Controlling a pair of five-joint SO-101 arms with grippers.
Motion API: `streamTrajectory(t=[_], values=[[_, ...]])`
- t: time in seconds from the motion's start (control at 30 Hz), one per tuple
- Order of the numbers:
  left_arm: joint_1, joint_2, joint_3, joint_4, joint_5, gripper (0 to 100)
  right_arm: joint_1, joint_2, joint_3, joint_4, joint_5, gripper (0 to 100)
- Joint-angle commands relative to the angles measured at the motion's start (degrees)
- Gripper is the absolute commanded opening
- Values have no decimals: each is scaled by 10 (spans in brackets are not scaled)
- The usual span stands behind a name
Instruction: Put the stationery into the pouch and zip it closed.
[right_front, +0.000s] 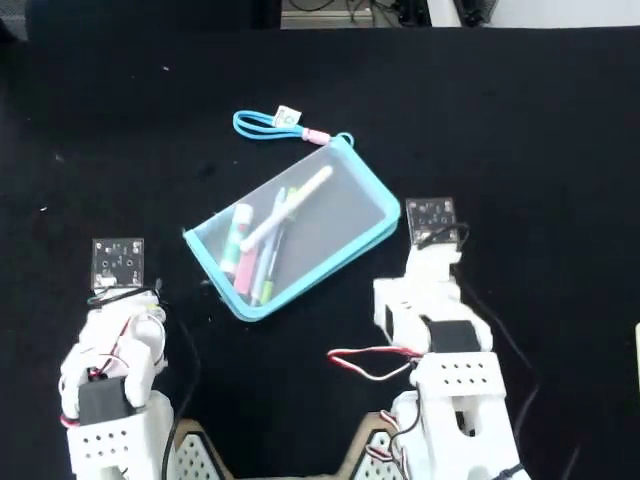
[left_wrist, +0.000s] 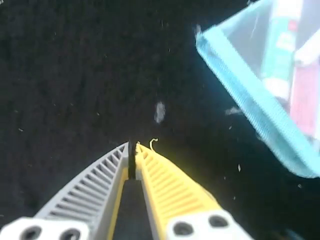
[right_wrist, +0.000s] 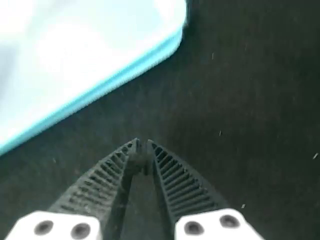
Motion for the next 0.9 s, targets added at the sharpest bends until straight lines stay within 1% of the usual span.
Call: streamTrajectory(t=[0.0, 0.17, 0.37, 0.87], values=[[-1, 0, 23, -1, 4, 33, 7, -11, 3, 1, -9, 11], [-5, 0, 60, 1, 4, 33, 5, -11, 37, -1, -4, 11], [-7, 2, 60, 31, 1, 33, 9, -11, 59, 3, -8, 11], [-5, 2, 60, 32, 4, 31, 9, -10, 67, 4, -8, 11]])
